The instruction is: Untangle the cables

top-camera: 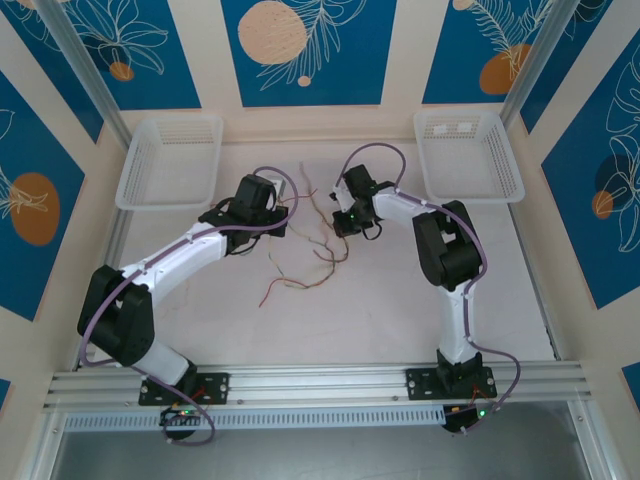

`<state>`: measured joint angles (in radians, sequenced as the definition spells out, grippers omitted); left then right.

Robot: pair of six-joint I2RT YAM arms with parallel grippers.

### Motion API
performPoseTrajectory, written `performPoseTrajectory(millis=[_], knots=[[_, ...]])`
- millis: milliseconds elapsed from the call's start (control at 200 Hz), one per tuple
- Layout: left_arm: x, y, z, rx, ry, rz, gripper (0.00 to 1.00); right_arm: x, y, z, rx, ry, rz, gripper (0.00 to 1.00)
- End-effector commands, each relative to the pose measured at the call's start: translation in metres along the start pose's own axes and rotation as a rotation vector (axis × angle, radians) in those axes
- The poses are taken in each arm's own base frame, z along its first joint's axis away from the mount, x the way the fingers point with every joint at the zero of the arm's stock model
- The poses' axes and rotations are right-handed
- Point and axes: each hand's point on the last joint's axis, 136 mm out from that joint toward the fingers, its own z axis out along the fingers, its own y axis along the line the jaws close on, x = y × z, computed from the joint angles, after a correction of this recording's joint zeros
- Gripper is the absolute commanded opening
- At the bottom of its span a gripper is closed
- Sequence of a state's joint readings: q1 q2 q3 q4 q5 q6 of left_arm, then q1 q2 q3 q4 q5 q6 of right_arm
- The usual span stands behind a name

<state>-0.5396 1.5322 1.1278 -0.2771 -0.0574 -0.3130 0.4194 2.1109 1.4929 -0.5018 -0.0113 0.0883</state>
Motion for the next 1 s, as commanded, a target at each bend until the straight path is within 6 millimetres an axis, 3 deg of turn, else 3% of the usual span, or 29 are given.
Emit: performPoseTrajectory(millis=[0,225,515,655,730,915,995], knots=[[0.002,0.006,-0.005,-0.014,-0.003,-0.011,0.0,0.008,-0.001,-0.004,-0.01,0.039,0.041,0.0],[0.004,0.01,-0.002,-0.031,0.007,-0.018,0.0,0.0,0.044,-0.049,-0.107,-0.038,-0.062,0.0],[0.005,0.008,0.003,-0.016,0.004,-0.026,0.0,0.0,0.036,-0.119,-0.067,-0.186,0.04,0.0],[0.0,-0.014,0.01,0.1,0.004,-0.034,0.01,0.0,0.031,-0.146,-0.051,-0.253,0.093,0.0],[-0.006,-0.034,0.014,0.2,-0.007,-0.036,0.01,-0.002,0.044,-0.155,-0.118,-0.298,0.08,0.0],[-0.008,-0.06,0.03,0.28,-0.008,-0.045,0.03,-0.002,0.08,-0.166,-0.297,-0.362,0.039,0.0],[-0.006,-0.061,0.033,0.274,0.002,-0.048,0.15,-0.001,0.092,-0.18,-0.328,-0.399,-0.001,0.0]])
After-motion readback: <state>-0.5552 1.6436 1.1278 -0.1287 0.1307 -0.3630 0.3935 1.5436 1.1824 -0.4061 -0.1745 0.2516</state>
